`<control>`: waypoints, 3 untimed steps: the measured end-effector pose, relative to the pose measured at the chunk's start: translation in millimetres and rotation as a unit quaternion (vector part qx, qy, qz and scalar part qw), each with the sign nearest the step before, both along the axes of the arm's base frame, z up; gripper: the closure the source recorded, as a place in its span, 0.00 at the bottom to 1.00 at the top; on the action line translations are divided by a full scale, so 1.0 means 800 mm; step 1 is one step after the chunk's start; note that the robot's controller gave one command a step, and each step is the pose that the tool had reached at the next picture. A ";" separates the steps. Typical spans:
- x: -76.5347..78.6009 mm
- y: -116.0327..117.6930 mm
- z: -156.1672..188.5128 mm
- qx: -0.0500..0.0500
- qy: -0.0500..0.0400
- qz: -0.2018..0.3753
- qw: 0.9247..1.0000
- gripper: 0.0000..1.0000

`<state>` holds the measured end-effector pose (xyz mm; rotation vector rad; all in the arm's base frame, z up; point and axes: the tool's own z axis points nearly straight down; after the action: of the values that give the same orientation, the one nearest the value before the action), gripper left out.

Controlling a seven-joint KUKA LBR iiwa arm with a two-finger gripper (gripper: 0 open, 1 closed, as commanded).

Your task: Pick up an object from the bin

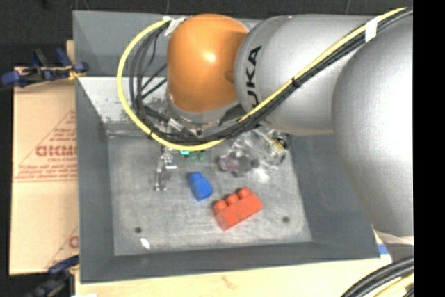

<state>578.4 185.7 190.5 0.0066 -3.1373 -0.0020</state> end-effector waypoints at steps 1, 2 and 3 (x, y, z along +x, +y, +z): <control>0.067 -0.147 -0.148 0.002 -0.007 -0.057 0.998 0.00; 0.099 -0.224 -0.109 -0.002 -0.007 -0.046 0.999 0.00; 0.049 -0.257 -0.103 -0.001 -0.003 0.124 0.992 0.00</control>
Offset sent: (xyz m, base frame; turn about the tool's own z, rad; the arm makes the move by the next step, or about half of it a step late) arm 0.0497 -0.1146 -0.1205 0.1060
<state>617.8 -19.8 108.0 0.3955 -3.1188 0.0028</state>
